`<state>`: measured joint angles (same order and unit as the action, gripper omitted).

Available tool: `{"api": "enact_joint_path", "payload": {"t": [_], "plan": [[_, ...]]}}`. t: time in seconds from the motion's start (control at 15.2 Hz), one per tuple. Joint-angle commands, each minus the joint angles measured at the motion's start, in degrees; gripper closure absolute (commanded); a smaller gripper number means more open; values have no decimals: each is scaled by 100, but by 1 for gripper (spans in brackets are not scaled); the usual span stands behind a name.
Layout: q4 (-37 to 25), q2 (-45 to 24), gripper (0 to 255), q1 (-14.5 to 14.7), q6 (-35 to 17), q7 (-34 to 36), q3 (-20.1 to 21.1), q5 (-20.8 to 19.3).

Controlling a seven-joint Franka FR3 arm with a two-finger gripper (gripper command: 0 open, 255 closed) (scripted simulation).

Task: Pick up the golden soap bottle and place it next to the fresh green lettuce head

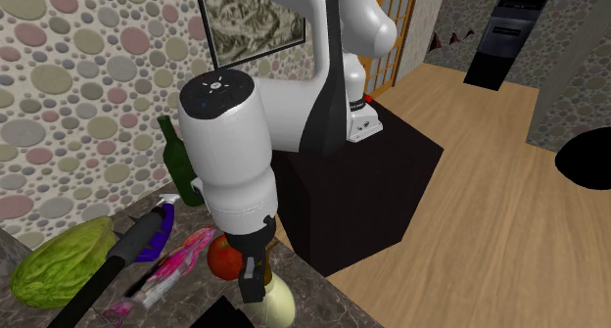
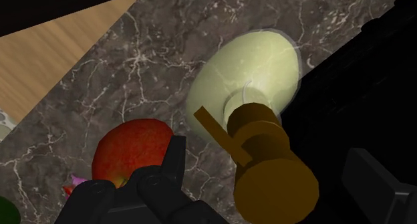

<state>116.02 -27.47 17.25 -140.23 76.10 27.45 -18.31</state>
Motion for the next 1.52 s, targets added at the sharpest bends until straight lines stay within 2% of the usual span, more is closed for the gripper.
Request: {"api": "enact_joint_path", "payload": {"t": [0.0,0.26,0.33,0.92,1.45], "plan": [[7,-6,0,1,-14,4,-5,-7],[6,-5,0,1,-13,3,-4,-6],[6,-5,255,1,-13,3,-4,-6],[7,-6,255,2,-14,4,-5,-7],[-28,449,255,-164,433,-206,215,319]]}}
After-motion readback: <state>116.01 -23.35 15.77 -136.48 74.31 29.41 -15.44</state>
